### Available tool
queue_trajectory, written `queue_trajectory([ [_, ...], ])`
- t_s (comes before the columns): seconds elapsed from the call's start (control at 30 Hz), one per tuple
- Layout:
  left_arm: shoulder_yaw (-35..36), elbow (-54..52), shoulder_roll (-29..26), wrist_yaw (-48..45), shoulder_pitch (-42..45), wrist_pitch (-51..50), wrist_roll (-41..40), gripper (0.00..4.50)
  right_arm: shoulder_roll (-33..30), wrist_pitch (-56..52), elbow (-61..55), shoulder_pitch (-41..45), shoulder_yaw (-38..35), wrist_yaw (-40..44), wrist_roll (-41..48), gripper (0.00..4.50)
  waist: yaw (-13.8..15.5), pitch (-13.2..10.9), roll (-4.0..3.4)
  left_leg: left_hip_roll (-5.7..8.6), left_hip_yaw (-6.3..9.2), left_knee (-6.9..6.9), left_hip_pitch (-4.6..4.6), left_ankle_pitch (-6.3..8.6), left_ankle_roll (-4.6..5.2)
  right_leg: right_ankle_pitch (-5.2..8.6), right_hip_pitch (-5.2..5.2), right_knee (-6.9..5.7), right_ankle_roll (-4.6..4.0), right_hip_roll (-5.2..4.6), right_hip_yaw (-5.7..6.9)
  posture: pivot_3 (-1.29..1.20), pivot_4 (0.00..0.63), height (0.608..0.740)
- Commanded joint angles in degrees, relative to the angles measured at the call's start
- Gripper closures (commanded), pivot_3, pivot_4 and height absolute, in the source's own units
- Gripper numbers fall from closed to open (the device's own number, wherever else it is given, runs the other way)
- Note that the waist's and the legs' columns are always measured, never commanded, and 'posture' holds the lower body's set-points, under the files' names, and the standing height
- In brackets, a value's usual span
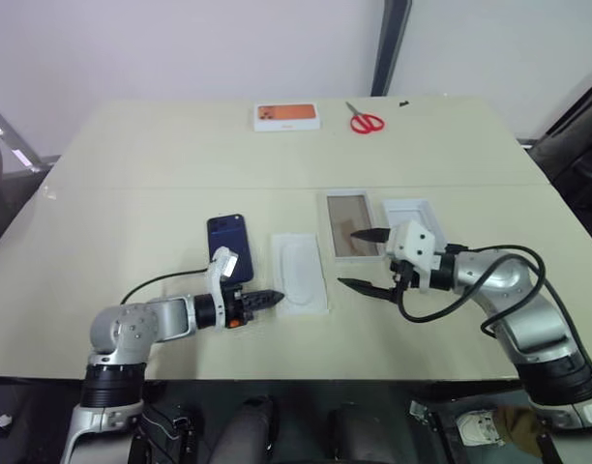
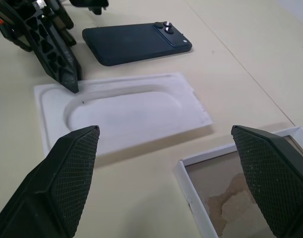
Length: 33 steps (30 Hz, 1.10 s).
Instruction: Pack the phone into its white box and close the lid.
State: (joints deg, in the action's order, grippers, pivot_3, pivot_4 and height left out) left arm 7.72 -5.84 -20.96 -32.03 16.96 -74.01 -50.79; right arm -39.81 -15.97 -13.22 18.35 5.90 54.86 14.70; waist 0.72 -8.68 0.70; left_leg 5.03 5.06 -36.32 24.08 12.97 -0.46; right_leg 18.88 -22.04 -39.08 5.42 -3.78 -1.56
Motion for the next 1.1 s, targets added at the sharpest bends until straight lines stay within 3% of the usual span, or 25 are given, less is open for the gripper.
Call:
queue_trajectory([
  [0.03, -1.3, 0.6, -0.1, 1.1, -0.3, -2.0, 0.6, 4.46, 0.3, -0.4, -2.3, 0.7, -0.7, -0.6, 0.4, 0.00, -0.1, 0.0, 0.00, 0.00, 0.00, 0.00, 0.00, 0.00, 0.00, 0.00, 0.00, 0.00, 0.00, 0.00, 0.00, 0.00, 0.150, 0.734],
  [0.57, 16.0, 7.1, 7.8, 11.7, 11.2, -6.8, -7.2, 4.46, -1.1, 1.1, 1.6, 0.3, 0.3, 0.4, -1.9, 0.00, 0.0, -0.1, 0.10, 0.00, 0.00, -0.02, 0.11, -0.14, -0.24, 0.00, -0.11, -0.01, 0.01, 0.02, 0.02, 0.00, 0.150, 0.734],
  [0.9, 17.6, 8.7, 6.3, 12.5, 13.4, -7.1, -7.7, 4.46, 1.7, 0.4, 17.2, 10.8, 7.3, 1.2, -9.3, 0.00, -1.4, -0.1, 0.10, -0.02, -0.02, 0.06, 0.13, -0.24, -0.41, 0.00, -0.21, -0.04, 0.01, 0.07, -0.01, 0.00, 0.150, 0.734],
  [1.0, 18.0, 8.4, 6.7, 13.0, 13.4, -6.1, -7.8, 4.50, 2.6, 0.0, 20.7, 12.6, 7.5, 5.0, -7.4, 0.86, -1.3, -0.1, 0.11, -0.02, -0.01, 0.05, 0.15, -0.24, -0.41, 0.00, -0.21, -0.03, 0.01, 0.07, 0.01, 0.00, 0.150, 0.734],
  [1.1, 19.1, 8.0, 7.1, 13.9, 13.7, -6.8, -9.1, 4.50, 2.4, 3.8, 25.1, 13.7, 9.9, 6.8, -10.9, 2.34, -1.4, -0.1, 0.11, -0.02, -0.01, 0.05, 0.17, -0.24, -0.41, 0.00, -0.23, -0.03, 0.01, 0.07, 0.01, 0.00, 0.150, 0.734],
])
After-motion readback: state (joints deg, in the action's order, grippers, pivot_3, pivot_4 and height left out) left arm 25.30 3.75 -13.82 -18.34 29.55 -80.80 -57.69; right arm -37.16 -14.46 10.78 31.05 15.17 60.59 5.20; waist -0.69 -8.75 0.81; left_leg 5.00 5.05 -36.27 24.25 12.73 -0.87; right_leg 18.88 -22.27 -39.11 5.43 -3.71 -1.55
